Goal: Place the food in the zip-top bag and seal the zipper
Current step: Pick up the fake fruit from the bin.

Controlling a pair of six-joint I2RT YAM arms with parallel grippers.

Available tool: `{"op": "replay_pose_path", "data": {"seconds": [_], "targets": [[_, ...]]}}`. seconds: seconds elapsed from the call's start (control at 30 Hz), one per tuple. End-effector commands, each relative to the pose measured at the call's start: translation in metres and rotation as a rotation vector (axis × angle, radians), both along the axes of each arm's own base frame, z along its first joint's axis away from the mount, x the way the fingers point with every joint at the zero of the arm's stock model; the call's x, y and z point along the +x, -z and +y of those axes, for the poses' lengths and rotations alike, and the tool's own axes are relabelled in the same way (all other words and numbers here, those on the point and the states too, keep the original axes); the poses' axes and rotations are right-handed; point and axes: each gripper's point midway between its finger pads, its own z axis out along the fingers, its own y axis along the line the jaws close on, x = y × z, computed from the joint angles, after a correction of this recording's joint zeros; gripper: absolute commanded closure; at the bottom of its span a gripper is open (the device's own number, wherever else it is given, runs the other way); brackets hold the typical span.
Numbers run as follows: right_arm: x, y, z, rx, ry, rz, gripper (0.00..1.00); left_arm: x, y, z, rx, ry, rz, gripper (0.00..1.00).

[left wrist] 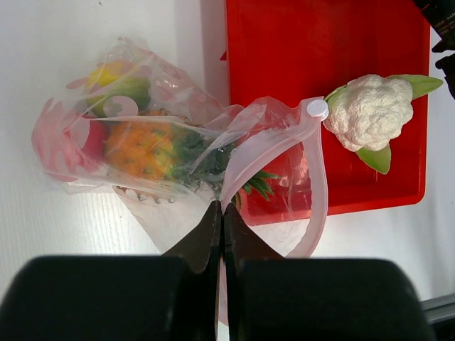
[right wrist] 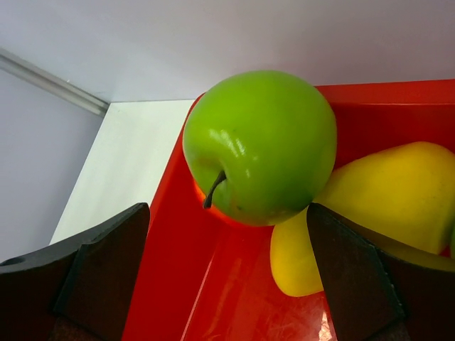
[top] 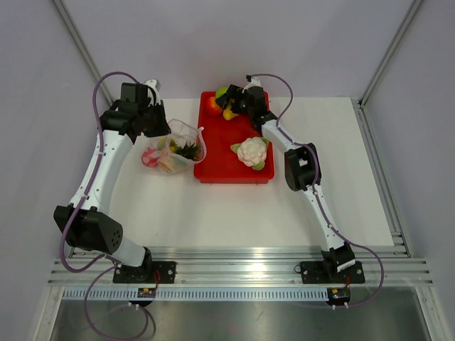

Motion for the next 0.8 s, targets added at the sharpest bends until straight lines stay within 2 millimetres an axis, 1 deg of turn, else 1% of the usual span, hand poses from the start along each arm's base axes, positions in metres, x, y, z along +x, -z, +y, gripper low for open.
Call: {"op": "replay_pose_path", "data": {"seconds": [0.0, 0.17, 0.23, 0.3, 0.33, 0.37, 0.4, 0.43, 0.47, 0.5, 0.53, 0.57, 0.67, 0.7, 0.73, 0.77], "targets": [[-0.009, -0.088, 0.009, 0.063, -0.077, -0.163, 0.00, 0.008, -0.009, 0.002, 0.008, -0.002, -0.053, 1.00], [-0.027, -0.109, 0.020, 0.066, -0.161, -0.208, 0.01, 0.009, -0.009, 0.002, 0.005, -0.001, -0.053, 1.00], [-0.036, -0.111, 0.026, 0.064, -0.205, -0.199, 0.00, 0.009, -0.009, 0.001, 0.003, 0.001, -0.053, 1.00], [-0.042, -0.110, 0.027, 0.043, -0.211, -0.187, 0.01, 0.009, -0.010, 0.001, 0.002, 0.002, -0.054, 1.00], [-0.045, -0.121, 0.024, 0.039, -0.202, -0.197, 0.01, 0.009, -0.010, 0.001, 0.000, 0.001, -0.056, 1.00], [-0.046, -0.106, 0.021, 0.018, -0.193, -0.170, 0.01, 0.009, -0.011, 0.000, -0.001, 0.004, -0.056, 1.00], [-0.043, -0.103, 0.014, 0.000, -0.154, -0.155, 0.02, 0.009, -0.011, 0.000, 0.000, 0.005, -0.056, 1.00], [-0.045, -0.112, 0.011, -0.008, -0.139, -0.160, 0.02, 0.008, -0.011, 0.001, 0.000, 0.003, -0.056, 1.00], [-0.046, -0.102, 0.007, -0.036, -0.129, -0.146, 0.02, 0.008, -0.010, 0.000, 0.000, 0.004, -0.053, 1.00], [-0.046, -0.098, 0.002, -0.058, -0.103, -0.125, 0.03, 0.008, -0.010, 0.000, 0.000, 0.004, -0.054, 1.00], [-0.048, -0.107, -0.001, -0.065, -0.095, -0.129, 0.04, 0.008, -0.011, 0.000, 0.000, 0.004, -0.054, 1.00], [-0.051, -0.096, -0.004, -0.094, -0.089, -0.113, 0.04, 0.008, -0.011, 0.001, 0.000, 0.003, -0.056, 1.00], [-0.049, -0.103, -0.018, -0.109, -0.021, -0.136, 0.03, 0.008, -0.012, 0.000, -0.001, 0.004, -0.059, 1.00], [-0.045, -0.105, -0.023, -0.120, 0.016, -0.141, 0.03, 0.009, -0.011, 0.000, -0.002, 0.003, -0.058, 1.00], [-0.040, -0.096, -0.024, -0.135, 0.029, -0.129, 0.02, 0.009, -0.011, 0.000, -0.003, 0.005, -0.057, 1.00], [-0.035, -0.111, -0.025, -0.137, 0.044, -0.159, 0.02, 0.009, -0.011, 0.000, -0.005, 0.005, -0.056, 1.00]]}}
